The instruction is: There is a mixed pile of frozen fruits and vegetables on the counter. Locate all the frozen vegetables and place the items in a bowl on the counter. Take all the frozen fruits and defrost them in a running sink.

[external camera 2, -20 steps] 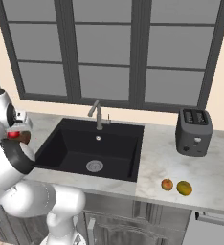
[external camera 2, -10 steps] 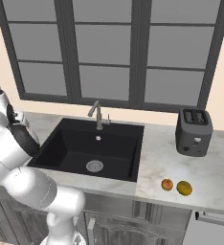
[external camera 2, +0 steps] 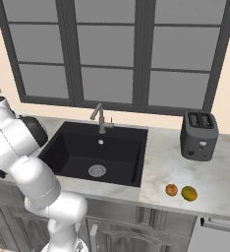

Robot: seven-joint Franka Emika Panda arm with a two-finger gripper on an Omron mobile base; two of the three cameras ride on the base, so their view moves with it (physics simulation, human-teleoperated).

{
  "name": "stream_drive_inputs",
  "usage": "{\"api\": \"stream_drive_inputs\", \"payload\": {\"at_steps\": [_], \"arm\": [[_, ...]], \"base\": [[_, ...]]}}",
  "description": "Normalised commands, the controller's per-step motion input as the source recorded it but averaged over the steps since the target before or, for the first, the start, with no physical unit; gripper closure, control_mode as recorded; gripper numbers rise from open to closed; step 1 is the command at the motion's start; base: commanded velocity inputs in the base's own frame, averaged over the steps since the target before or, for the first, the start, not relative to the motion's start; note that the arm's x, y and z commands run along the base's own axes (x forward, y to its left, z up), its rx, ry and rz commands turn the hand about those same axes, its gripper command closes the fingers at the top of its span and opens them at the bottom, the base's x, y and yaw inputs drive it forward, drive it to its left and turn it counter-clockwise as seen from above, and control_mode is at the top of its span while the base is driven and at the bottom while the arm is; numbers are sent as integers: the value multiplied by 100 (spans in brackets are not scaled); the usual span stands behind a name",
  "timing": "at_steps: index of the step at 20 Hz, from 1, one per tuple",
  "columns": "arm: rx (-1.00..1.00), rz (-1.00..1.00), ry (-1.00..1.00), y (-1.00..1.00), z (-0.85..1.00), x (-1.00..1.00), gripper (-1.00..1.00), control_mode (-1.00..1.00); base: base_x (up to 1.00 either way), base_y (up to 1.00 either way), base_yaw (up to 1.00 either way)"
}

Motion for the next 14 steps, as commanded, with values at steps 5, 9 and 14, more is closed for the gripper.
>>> {"api": "stream_drive_inputs", "payload": {"at_steps": [5, 9, 14], "arm": [[0, 0, 0, 17, -23, 17, 100, -100], [0, 0, 0, 9, -13, 14, 100, -100], [0, 0, 0, 6, -9, 6, 100, -100]], "base": [[0, 0, 0], [0, 0, 0], [0, 0, 0]]}}
